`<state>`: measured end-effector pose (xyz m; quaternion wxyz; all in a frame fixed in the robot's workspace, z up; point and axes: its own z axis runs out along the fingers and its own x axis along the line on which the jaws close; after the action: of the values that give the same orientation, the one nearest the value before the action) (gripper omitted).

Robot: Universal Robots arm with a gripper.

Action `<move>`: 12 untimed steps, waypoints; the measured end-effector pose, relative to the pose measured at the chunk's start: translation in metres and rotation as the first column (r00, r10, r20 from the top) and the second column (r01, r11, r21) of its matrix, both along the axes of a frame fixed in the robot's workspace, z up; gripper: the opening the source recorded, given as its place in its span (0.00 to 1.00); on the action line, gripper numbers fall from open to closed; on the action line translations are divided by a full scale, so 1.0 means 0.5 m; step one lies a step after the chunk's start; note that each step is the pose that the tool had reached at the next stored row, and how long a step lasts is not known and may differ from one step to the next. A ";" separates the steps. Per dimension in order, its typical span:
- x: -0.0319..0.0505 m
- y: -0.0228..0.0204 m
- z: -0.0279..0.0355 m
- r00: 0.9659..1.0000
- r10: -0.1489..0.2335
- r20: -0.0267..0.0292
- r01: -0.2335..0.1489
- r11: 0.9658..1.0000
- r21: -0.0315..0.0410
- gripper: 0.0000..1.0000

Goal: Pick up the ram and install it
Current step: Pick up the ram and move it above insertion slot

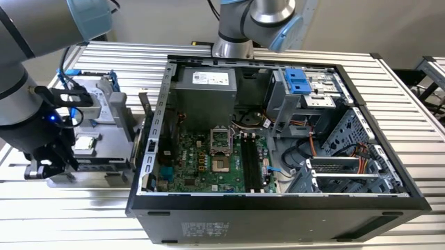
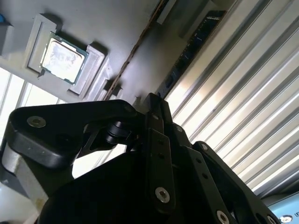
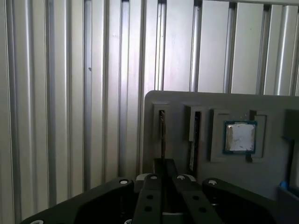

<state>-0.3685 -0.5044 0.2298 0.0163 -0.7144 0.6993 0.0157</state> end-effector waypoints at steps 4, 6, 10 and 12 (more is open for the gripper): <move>0.000 0.0000 0.013 1.000 0.000 0.000 0.000 1.000 0.000 0.00; 0.000 0.0000 0.020 1.000 0.000 0.000 0.000 1.000 0.000 0.00; 0.000 0.0000 0.030 1.000 0.000 0.000 0.000 1.000 0.000 0.00; 0.000 0.0000 0.036 1.000 0.000 0.000 0.000 1.000 0.000 0.00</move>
<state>-0.3685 -0.5044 0.2479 0.0163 -0.7144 0.6993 0.0157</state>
